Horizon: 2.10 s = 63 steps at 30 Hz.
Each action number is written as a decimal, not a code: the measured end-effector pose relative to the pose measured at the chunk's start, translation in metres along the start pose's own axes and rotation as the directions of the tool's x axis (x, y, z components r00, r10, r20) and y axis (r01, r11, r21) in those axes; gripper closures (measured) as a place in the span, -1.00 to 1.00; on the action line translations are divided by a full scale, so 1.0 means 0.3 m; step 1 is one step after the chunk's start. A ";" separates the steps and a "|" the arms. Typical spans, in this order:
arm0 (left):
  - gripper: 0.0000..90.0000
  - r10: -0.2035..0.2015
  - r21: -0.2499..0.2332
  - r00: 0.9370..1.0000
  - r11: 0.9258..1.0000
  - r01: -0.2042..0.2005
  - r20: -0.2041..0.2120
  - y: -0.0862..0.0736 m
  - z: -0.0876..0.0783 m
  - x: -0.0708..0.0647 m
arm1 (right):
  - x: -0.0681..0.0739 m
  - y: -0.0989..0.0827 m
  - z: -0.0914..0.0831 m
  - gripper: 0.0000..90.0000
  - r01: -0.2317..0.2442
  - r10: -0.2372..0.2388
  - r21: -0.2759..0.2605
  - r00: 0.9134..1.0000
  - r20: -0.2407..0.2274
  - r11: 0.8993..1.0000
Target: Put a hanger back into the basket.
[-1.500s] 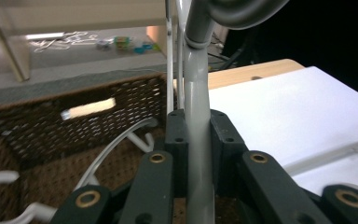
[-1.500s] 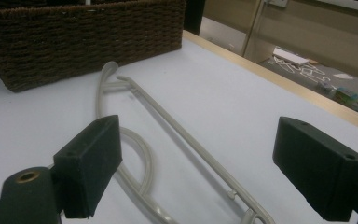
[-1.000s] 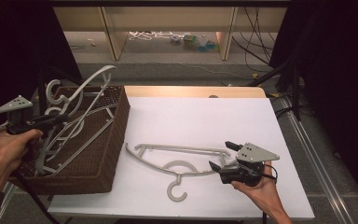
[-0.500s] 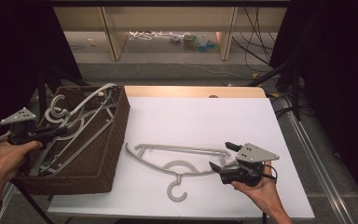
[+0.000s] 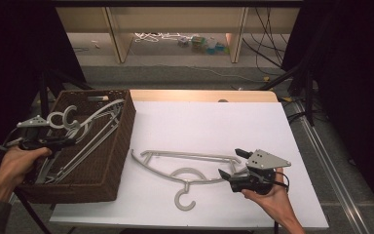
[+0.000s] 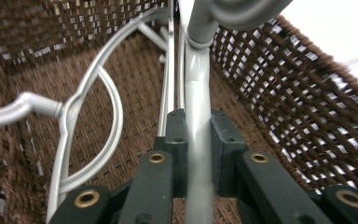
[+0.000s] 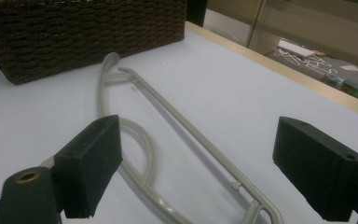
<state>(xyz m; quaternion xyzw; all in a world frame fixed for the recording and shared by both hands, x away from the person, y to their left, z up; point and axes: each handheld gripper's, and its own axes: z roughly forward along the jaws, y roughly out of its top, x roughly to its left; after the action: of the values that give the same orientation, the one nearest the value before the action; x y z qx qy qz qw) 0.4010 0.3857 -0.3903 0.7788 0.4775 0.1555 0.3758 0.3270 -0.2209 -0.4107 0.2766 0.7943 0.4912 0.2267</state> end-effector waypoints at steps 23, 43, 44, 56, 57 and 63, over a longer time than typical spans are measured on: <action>0.13 -0.271 0.050 0.928 0.955 0.293 -0.254 -0.025 0.025 0.099 | 0.001 -0.013 0.015 -0.63 -0.003 0.004 0.012 1.000 -0.027 1.000; -0.52 -0.300 -0.351 0.944 0.906 0.236 -0.140 0.014 -0.145 -0.222 | 0.019 -0.022 0.037 -0.63 0.004 -0.004 -0.004 0.999 -0.040 1.000; -0.54 -0.277 -0.363 0.952 0.907 0.216 -0.126 0.014 -0.147 -0.254 | 0.019 -0.022 0.038 -0.63 0.004 -0.004 -0.006 0.999 -0.040 1.000; -0.64 -0.079 -0.514 0.997 0.854 0.076 0.016 -0.027 -0.081 -0.573 | 0.025 -0.027 0.042 -0.63 -0.051 0.048 -0.041 0.997 -0.057 0.998; -0.64 -0.066 -0.525 0.998 0.848 0.068 0.022 -0.032 -0.072 -0.594 | 0.025 -0.026 0.040 -0.63 -0.046 0.045 -0.030 0.997 -0.056 0.998; -0.64 0.058 -0.500 0.997 0.865 -0.027 0.047 -0.071 0.032 -0.708 | 0.024 -0.028 0.040 -0.64 -0.066 0.063 -0.055 0.996 -0.057 0.996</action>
<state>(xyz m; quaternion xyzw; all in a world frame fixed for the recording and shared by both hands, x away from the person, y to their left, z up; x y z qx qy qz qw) 0.2884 0.2043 -0.3875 0.6700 0.3922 0.2584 0.5749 0.3275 -0.2114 -0.4240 0.2818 0.7765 0.5282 0.1965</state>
